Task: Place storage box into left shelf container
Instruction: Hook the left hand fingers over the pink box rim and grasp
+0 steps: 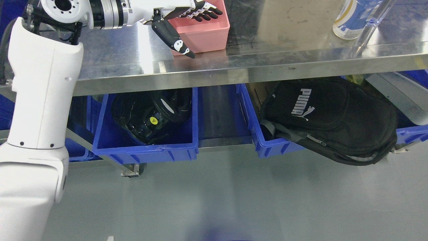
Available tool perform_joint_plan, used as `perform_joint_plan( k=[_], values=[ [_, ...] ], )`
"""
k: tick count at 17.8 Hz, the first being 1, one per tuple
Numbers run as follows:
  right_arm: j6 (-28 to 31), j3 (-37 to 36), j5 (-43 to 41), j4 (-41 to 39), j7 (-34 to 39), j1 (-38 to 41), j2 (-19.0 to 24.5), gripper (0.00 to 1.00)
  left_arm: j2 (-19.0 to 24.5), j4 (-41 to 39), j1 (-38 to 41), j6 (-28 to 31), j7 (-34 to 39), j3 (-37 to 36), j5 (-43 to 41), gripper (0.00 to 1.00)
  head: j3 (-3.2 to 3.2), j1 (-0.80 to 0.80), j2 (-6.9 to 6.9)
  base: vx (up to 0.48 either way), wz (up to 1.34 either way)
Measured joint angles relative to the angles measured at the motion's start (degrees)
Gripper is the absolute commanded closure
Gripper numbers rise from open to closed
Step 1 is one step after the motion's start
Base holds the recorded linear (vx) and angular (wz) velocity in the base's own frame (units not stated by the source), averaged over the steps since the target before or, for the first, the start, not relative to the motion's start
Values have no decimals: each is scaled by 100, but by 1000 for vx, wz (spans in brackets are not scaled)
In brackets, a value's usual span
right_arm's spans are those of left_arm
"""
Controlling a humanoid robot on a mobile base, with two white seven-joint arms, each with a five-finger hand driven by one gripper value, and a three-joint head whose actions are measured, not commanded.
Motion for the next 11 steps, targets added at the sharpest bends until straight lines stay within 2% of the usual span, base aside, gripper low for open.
perform_joint_plan(
  k=[8,11],
  values=[
    [-3,0,0,0,-1,0,0,0,177,118,-140,2,-248,-177,-41,20,0,0,0,0,0],
    [-3,0,0,0,-1,0,0,0,123,233,-149,26,-249,-234,-161,37,0,0,0,0,0]
  ],
)
